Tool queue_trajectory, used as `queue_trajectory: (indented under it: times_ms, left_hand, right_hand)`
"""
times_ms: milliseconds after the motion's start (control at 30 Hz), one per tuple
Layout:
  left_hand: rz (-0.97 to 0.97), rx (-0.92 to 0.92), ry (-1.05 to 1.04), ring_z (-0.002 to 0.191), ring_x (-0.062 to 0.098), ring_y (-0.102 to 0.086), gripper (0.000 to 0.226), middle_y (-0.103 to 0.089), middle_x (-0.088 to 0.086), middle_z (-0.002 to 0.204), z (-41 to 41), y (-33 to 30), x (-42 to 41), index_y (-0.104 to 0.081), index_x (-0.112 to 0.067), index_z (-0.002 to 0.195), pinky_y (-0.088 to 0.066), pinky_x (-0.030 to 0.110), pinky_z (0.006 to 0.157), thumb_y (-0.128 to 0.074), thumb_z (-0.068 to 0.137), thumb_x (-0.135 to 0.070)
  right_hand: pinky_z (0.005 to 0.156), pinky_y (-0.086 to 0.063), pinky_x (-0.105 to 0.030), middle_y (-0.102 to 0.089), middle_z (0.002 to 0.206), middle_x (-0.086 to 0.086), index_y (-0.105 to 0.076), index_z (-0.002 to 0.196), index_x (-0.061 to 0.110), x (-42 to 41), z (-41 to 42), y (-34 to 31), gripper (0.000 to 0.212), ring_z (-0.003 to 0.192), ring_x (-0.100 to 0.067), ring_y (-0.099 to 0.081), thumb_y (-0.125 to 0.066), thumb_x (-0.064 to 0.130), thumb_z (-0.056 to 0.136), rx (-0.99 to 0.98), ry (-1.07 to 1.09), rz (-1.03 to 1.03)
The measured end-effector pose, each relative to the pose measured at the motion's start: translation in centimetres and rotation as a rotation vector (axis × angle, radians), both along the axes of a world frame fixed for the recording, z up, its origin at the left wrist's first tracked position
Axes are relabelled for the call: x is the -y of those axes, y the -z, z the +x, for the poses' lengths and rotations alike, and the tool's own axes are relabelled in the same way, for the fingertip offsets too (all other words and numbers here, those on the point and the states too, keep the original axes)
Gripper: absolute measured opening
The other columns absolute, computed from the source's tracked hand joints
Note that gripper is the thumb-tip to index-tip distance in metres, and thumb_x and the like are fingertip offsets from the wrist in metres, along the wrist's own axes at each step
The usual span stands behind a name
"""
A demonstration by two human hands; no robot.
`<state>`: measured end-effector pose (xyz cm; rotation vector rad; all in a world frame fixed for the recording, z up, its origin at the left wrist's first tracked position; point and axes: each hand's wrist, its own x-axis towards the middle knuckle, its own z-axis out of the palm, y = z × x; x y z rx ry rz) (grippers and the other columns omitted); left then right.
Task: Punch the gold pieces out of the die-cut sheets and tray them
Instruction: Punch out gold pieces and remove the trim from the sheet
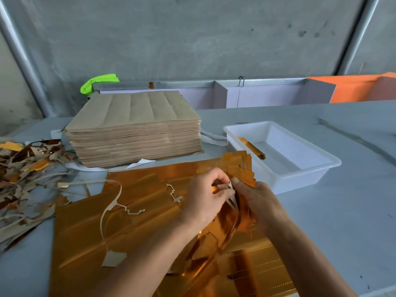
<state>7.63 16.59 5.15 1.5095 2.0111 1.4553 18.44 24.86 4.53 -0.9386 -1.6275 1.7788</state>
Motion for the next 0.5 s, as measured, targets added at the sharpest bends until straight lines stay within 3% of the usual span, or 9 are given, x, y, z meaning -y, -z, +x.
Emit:
queue_trajectory:
  times_ms: [100,167,233,400,500]
  left_hand:
    - [0.071,-0.044,0.038,0.08,0.003,-0.062,0.019,-0.064,-0.011,0.081,0.4,0.9,0.2,-0.061,-0.023,0.079,-0.05,0.014,0.073,-0.073,0.08,-0.008]
    - [0.103,-0.073,0.049,0.081,0.007,-0.064,0.014,-0.067,-0.006,0.083,0.6,1.3,0.1,-0.065,-0.018,0.082,-0.054,0.022,0.075,-0.073,0.08,-0.006]
    - [0.123,-0.08,0.05,0.08,0.012,-0.066,0.01,-0.069,0.0,0.085,0.8,1.4,0.0,-0.068,-0.01,0.084,-0.055,0.029,0.076,-0.072,0.079,-0.002]
    - [0.149,-0.144,0.067,0.082,0.017,-0.066,0.007,-0.07,0.006,0.087,0.9,1.8,-0.2,-0.069,-0.002,0.085,-0.055,0.03,0.077,-0.07,0.079,0.001]
    - [0.15,-0.203,0.069,0.083,0.013,-0.066,0.01,-0.071,0.004,0.088,1.1,2.3,-0.3,-0.07,-0.004,0.086,-0.052,0.018,0.08,-0.069,0.08,0.004]
  right_hand:
    - [0.048,-0.052,-0.024,-0.071,0.071,-0.013,-0.073,0.077,0.009,-0.4,0.3,-0.2,0.035,0.058,-0.022,-0.069,-0.055,0.033,0.095,-0.019,-0.061,0.024]
    - [0.041,-0.046,-0.018,-0.065,0.053,-0.004,-0.07,0.059,0.016,-0.7,0.5,-0.3,0.043,0.044,-0.014,-0.062,-0.053,0.034,0.095,-0.023,-0.1,0.068]
    - [0.037,-0.042,-0.016,-0.059,0.046,0.001,-0.066,0.055,0.016,-0.9,0.6,-0.6,0.044,0.036,-0.01,-0.056,-0.054,0.036,0.092,-0.004,-0.118,0.095]
    - [0.054,-0.053,-0.031,-0.064,0.064,-0.016,-0.065,0.08,-0.008,-1.1,0.7,-0.3,0.055,0.056,-0.029,-0.062,-0.062,0.047,0.08,0.035,-0.14,0.101]
    - [0.066,-0.055,-0.04,-0.065,0.072,-0.022,-0.065,0.076,-0.003,-1.6,0.3,0.3,0.029,0.066,-0.037,-0.062,-0.066,0.024,0.087,0.107,-0.03,-0.021]
